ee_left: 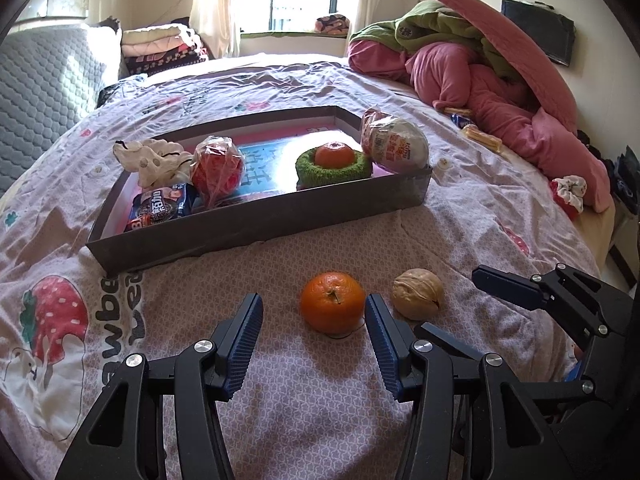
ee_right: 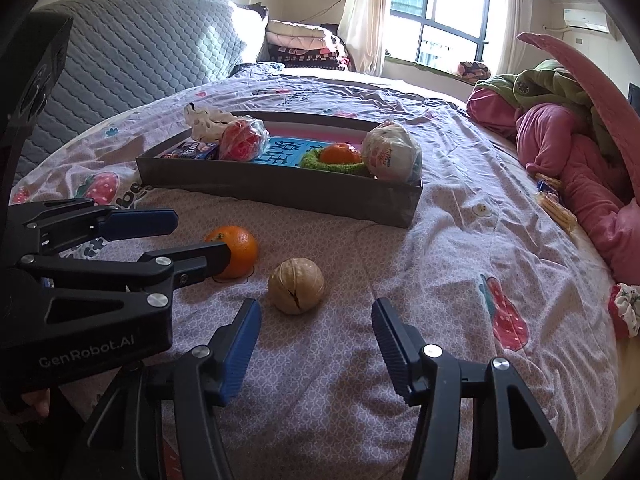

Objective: Organize objects
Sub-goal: 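Move left tool to the loose orange while right tool approaches the walnut, then close left tool on the orange while right tool closes on the walnut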

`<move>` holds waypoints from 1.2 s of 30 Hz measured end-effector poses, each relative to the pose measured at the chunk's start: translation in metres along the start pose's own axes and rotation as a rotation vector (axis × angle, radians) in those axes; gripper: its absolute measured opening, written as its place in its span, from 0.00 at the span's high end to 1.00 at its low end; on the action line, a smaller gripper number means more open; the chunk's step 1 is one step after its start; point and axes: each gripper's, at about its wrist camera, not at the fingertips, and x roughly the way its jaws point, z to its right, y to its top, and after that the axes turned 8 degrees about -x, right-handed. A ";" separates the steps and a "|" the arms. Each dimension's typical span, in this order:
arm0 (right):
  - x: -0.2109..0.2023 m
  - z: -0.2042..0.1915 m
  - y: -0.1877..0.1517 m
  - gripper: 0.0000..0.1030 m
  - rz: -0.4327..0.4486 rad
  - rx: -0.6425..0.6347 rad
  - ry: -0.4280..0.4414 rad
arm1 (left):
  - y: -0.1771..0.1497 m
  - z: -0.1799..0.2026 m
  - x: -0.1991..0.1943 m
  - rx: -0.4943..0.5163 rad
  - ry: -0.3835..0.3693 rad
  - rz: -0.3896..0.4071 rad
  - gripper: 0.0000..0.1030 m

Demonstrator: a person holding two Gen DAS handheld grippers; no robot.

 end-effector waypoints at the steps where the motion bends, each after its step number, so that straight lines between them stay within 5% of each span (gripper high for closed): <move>1: 0.001 0.000 0.000 0.44 0.001 -0.002 -0.001 | 0.000 0.000 0.001 -0.002 -0.001 -0.003 0.47; 36: 0.033 0.001 0.009 0.51 -0.020 -0.024 0.005 | 0.005 0.002 0.035 -0.051 -0.009 -0.078 0.47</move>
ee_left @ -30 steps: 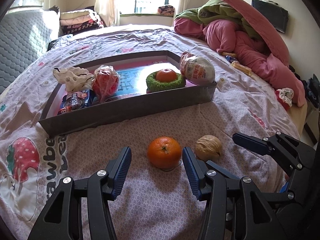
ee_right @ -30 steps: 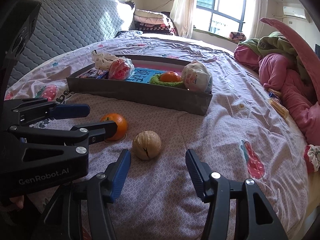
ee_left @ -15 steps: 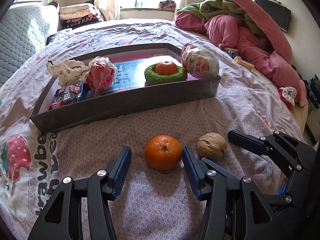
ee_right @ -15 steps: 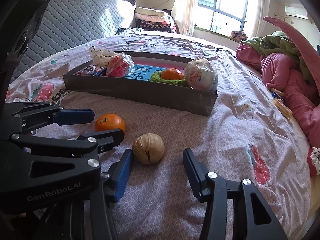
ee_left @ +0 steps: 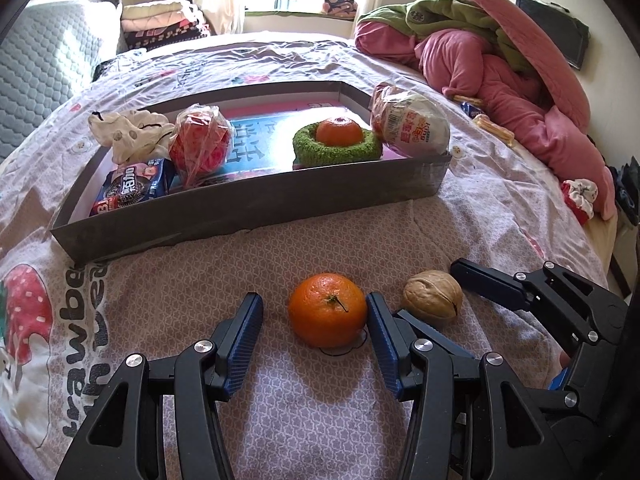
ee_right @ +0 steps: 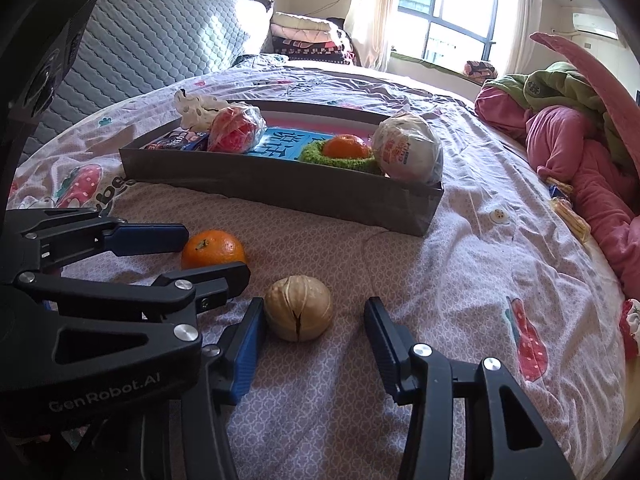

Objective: Organize objects
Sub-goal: 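Close left tool on the orange while right tool closes on the walnut, then lift the orange with left tool while right tool carries the walnut over the tray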

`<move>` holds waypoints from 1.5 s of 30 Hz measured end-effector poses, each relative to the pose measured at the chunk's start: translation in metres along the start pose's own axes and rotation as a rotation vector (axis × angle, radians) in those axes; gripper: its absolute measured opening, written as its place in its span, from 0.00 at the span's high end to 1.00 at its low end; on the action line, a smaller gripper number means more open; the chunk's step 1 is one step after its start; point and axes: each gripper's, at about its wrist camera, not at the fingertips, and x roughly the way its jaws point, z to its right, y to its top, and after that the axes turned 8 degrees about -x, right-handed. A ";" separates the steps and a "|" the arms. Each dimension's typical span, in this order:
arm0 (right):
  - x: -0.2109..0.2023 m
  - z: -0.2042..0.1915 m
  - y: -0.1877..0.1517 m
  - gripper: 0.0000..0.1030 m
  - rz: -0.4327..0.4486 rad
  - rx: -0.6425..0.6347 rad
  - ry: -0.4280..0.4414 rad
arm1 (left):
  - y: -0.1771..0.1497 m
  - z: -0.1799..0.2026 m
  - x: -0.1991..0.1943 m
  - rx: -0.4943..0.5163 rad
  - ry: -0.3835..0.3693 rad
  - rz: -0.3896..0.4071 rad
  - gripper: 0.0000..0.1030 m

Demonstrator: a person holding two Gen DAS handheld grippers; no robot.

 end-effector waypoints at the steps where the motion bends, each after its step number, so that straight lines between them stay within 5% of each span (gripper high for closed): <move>1: 0.001 0.000 0.000 0.51 -0.001 -0.003 -0.001 | 0.000 0.000 0.001 -0.004 0.001 -0.001 0.47; 13: 0.007 0.000 0.003 0.68 0.000 -0.010 0.009 | 0.006 0.006 0.009 -0.009 -0.005 -0.003 0.61; 24: 0.003 0.009 0.002 0.68 0.013 0.039 0.037 | 0.010 0.005 0.007 -0.031 -0.020 0.004 0.62; 45: -0.013 0.017 0.037 0.68 0.107 0.072 0.029 | 0.039 -0.032 -0.033 -0.083 0.017 0.136 0.63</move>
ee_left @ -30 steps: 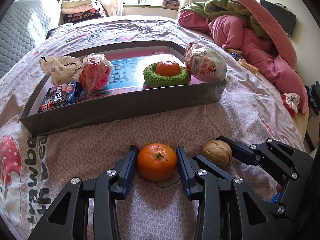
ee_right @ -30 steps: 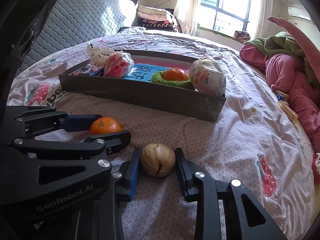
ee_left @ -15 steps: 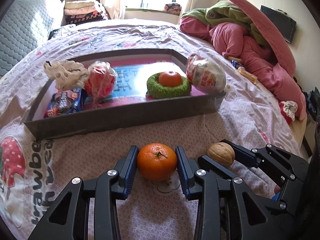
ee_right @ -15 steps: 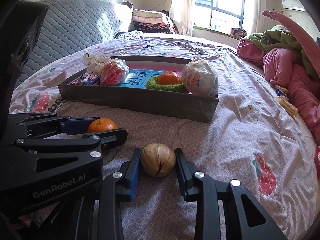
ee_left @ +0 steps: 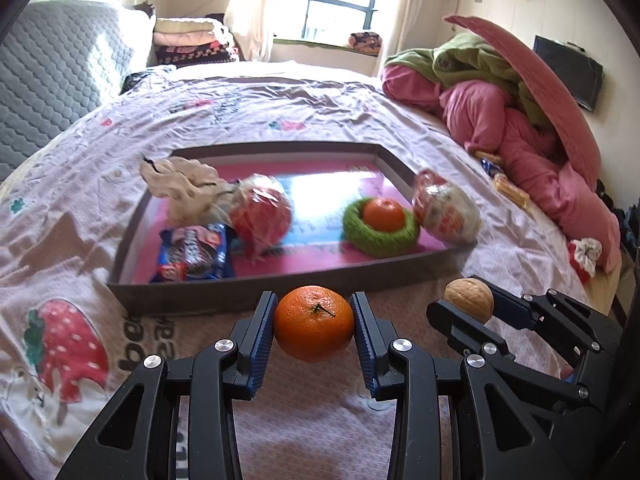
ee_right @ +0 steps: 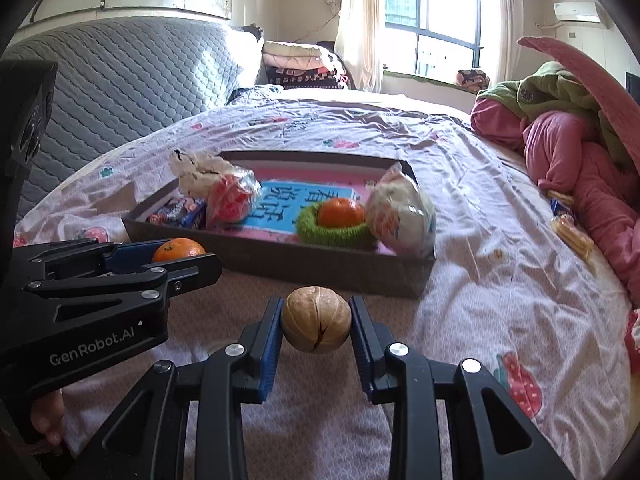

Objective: Organize objects
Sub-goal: 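Lift the orange with left tool while right tool carries the walnut over the tray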

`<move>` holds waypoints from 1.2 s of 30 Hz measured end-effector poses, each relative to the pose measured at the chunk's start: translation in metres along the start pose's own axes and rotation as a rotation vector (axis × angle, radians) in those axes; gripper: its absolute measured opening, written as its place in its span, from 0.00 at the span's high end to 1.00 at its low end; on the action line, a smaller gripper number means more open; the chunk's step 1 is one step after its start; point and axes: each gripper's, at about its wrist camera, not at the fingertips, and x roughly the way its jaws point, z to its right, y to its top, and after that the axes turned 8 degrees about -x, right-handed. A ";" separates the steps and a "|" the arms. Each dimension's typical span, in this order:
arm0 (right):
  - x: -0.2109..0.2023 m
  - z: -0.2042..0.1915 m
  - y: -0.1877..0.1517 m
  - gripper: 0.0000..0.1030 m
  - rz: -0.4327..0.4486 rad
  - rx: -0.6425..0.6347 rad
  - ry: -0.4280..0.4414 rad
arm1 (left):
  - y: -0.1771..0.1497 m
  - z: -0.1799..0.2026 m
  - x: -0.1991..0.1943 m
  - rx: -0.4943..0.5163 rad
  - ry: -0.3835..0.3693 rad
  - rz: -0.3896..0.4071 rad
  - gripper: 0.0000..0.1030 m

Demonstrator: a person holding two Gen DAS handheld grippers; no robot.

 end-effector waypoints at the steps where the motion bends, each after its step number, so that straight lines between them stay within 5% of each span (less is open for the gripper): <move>1: 0.000 -0.001 0.003 0.68 0.006 -0.003 -0.001 | 0.002 -0.002 -0.001 0.001 0.005 0.007 0.63; 21: 0.023 -0.020 0.053 0.68 0.079 -0.053 0.014 | 0.040 -0.048 0.001 -0.052 0.114 0.073 0.63; 36: 0.058 -0.016 0.062 0.68 0.031 -0.058 0.002 | 0.050 -0.071 0.022 -0.088 0.151 0.048 0.63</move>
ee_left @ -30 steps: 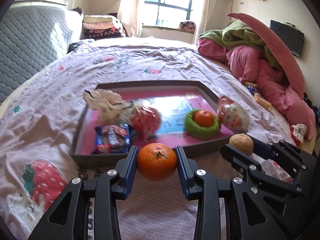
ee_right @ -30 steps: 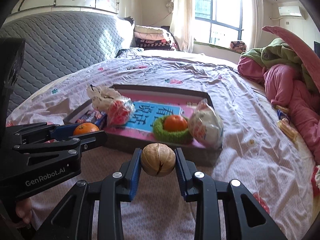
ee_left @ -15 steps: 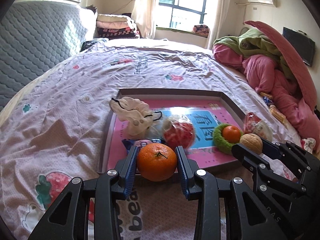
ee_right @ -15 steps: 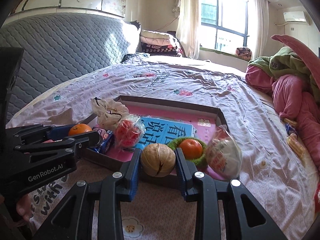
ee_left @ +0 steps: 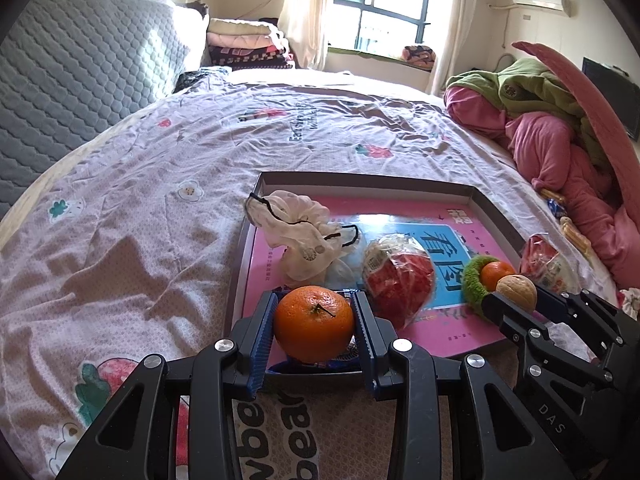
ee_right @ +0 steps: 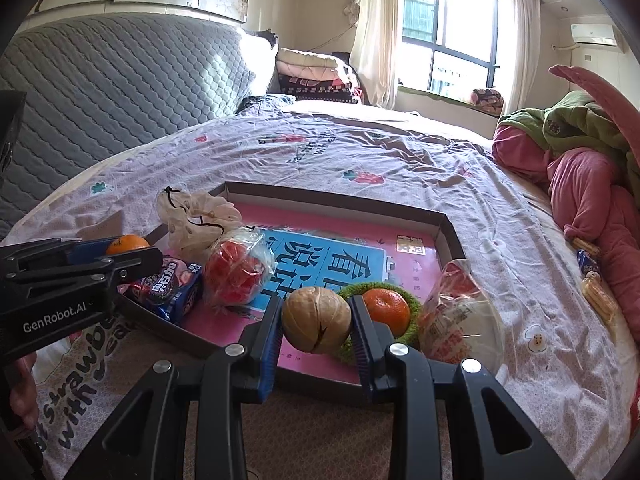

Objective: Organize objects
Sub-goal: 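Lift the orange with left tool while right tool carries the walnut over the tray, then lower the orange beside the biscuit pack with left tool while right tool lowers the walnut by the green ring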

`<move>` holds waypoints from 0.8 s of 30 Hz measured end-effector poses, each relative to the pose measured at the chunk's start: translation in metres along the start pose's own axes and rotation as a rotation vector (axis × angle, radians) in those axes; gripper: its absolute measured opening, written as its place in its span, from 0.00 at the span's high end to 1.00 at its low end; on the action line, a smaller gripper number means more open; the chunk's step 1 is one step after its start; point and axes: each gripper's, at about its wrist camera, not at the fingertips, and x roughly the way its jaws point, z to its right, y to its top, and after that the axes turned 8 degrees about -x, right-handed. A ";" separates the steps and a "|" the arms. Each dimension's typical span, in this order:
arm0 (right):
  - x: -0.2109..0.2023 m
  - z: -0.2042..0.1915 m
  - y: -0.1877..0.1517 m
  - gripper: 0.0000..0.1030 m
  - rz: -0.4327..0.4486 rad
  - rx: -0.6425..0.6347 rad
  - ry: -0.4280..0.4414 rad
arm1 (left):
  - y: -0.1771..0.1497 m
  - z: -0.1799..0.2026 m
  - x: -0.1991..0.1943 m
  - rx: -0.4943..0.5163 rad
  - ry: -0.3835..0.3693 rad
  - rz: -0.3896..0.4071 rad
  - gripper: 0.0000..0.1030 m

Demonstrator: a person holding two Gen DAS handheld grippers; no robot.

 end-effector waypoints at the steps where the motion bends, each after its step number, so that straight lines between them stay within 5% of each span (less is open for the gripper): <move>1: 0.002 0.000 0.000 0.68 -0.004 -0.001 -0.001 | 0.000 0.000 0.002 0.000 0.001 -0.005 0.63; 24: 0.009 0.019 -0.015 0.68 -0.055 0.074 -0.033 | -0.007 0.001 0.013 0.023 0.030 -0.020 0.62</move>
